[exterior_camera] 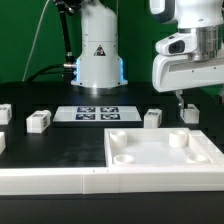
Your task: Assemble one leg
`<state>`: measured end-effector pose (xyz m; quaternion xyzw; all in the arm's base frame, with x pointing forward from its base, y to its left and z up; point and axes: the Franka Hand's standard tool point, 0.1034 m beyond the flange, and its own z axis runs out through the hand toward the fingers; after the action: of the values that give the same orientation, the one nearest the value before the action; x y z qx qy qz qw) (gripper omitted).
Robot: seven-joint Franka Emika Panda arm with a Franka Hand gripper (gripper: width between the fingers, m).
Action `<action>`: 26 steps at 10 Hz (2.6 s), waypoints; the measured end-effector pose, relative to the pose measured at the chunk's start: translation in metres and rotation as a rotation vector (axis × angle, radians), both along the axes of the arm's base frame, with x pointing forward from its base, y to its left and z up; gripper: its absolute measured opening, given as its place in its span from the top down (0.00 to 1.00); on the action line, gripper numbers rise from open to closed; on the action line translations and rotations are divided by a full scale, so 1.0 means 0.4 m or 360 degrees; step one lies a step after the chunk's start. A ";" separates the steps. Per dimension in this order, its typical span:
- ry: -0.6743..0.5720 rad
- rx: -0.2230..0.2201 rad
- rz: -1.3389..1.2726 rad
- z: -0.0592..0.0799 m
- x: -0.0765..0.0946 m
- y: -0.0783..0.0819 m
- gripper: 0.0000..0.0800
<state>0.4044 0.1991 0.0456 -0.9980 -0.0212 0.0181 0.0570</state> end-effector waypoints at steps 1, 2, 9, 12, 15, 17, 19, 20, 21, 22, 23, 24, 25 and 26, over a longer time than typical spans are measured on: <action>0.0168 -0.0037 0.0015 -0.002 -0.006 -0.009 0.19; 0.0340 -0.0067 0.0035 -0.002 -0.013 -0.003 0.19; 0.1244 -0.0176 0.0106 -0.068 -0.094 -0.014 0.19; 0.1360 -0.0180 0.0101 -0.101 -0.099 -0.019 0.19; 0.1388 -0.0190 0.0074 -0.107 -0.118 -0.026 0.19; 0.1402 -0.0202 0.0080 -0.108 -0.134 -0.021 0.19; 0.1404 -0.0203 0.0087 -0.107 -0.139 -0.017 0.19; 0.1403 -0.0202 0.0089 -0.107 -0.137 -0.017 0.19; 0.1402 -0.0202 0.0089 -0.107 -0.137 -0.017 0.34; 0.1402 -0.0202 0.0089 -0.107 -0.137 -0.017 0.51; 0.1402 -0.0202 0.0089 -0.107 -0.137 -0.017 0.64; 0.1402 -0.0202 0.0089 -0.107 -0.137 -0.017 0.64; 0.1402 -0.0202 0.0089 -0.107 -0.137 -0.017 0.64; 0.1402 -0.0202 0.0089 -0.107 -0.137 -0.017 0.64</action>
Offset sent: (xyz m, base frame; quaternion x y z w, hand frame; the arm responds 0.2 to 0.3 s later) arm -0.0177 0.0029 -0.0154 0.0010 -0.1474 0.0135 0.9890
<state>0.3498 0.1922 0.0029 -0.8956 -0.0208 0.4443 -0.0012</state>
